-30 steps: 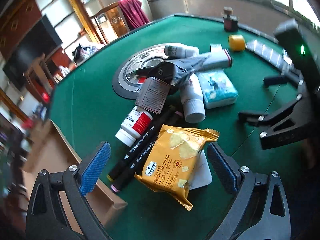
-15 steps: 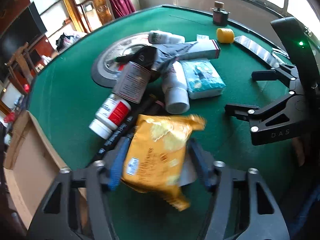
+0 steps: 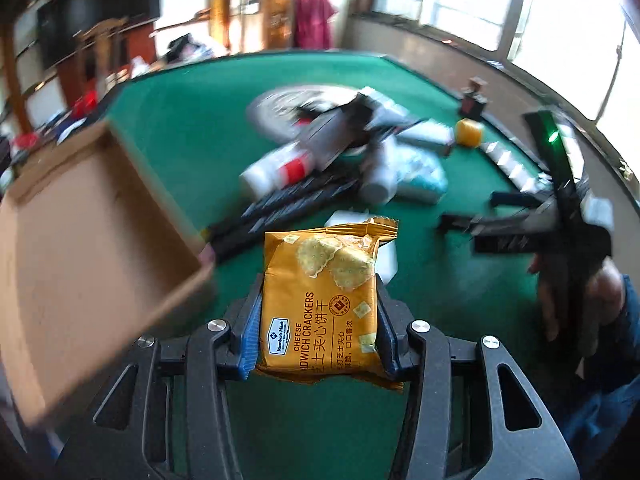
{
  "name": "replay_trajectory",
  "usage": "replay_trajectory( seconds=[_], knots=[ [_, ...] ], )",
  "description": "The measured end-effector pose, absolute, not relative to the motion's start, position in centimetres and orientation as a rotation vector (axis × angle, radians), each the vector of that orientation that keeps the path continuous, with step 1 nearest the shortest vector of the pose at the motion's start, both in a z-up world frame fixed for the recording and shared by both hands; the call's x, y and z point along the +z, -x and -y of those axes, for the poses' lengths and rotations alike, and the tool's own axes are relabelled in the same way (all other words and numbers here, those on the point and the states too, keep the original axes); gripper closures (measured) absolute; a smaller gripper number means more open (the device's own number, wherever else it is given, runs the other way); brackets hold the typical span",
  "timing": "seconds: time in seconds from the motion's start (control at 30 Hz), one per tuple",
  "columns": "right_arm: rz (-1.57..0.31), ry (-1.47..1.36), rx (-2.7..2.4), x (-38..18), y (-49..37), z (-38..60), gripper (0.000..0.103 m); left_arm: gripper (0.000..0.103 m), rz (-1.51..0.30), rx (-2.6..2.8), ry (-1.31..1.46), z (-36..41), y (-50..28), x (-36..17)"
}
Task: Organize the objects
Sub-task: 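Lift the crackers packet with the left gripper while the right gripper grasps the blue tissue pack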
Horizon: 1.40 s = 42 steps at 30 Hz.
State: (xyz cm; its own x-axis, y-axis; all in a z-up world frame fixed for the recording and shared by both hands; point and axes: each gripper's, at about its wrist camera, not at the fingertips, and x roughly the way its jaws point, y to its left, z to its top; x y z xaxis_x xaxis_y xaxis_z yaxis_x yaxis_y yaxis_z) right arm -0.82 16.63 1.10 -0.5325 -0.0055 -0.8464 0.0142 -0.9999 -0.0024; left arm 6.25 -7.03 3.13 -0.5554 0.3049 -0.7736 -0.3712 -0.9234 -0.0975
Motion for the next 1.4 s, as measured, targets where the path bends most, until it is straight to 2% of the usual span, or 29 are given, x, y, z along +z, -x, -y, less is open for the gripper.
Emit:
replay_trajectory(
  seconds=[0.27, 0.37, 0.43, 0.5, 0.57, 0.6, 0.7, 0.83, 1.07, 1.13, 1.17, 1.23, 1.3, 1.33, 1.4],
  knots=[
    [-0.023, -1.479, -2.692, 1.3, 0.6, -17.1, 0.001, 0.056, -0.051, 2.526, 1.325, 8.3, -6.3, 1.1],
    [0.065, -1.494, -2.677, 1.9, 0.5, -18.1, 0.001, 0.056, -0.098, 2.529, 1.339, 7.6, -5.9, 0.8],
    [0.158, -1.480, -2.677, 2.8, 0.7, -18.8, 0.005, 0.056, -0.128, 2.526, 1.340, 7.4, -5.6, 0.7],
    [0.257, -1.435, -2.710, 4.0, 1.0, -19.5, 0.014, 0.056, -0.147, 2.524, 1.344, 7.2, -5.2, 0.7],
    [0.358, -1.449, -2.731, 4.6, 1.9, -20.2, 0.016, 0.055, -0.180, 2.525, 1.346, 6.8, -5.0, 0.6],
    [0.419, -1.480, -2.700, 4.4, 2.6, -20.5, 0.020, 0.054, -0.182, 2.525, 1.345, 6.8, -4.9, 0.6],
    [0.514, -1.563, -2.627, 3.5, 4.6, -20.0, 0.021, 0.054, -0.166, 2.516, 1.345, 6.9, -4.8, 0.7],
    [0.432, -1.616, -2.670, 3.0, 6.4, -17.7, 0.028, 0.054, -0.172, 2.520, 1.346, 6.8, -4.9, 0.7],
    [0.290, -1.657, -2.714, 2.5, 8.3, -14.8, 0.027, 0.053, -0.169, 2.518, 1.345, 6.8, -4.8, 0.8],
    [0.187, -1.636, -2.741, 2.3, 8.4, -13.7, 0.033, 0.051, -0.180, 2.521, 1.346, 6.7, -4.8, 0.7],
    [0.140, -1.616, -2.747, 2.4, 8.2, -13.6, 0.048, 0.051, -0.185, 2.523, 1.346, 6.6, -4.9, 0.7],
    [0.066, -1.570, -2.741, 2.6, 8.2, -13.1, 0.054, 0.051, -0.187, 2.525, 1.347, 6.5, -4.9, 0.7],
    [0.007, -1.512, -2.710, 2.7, 7.8, -13.0, 0.066, 0.050, -0.192, 2.527, 1.349, 6.5, -4.9, 0.7],
    [-0.008, -1.491, -2.695, 2.6, 7.6, -13.1, 0.068, 0.050, -0.195, 2.530, 1.350, 6.4, -4.8, 0.7],
    [-0.005, -1.439, -2.643, 2.6, 7.1, -13.5, 0.086, 0.050, -0.194, 2.530, 1.349, 6.3, -4.8, 0.7]
  ],
)
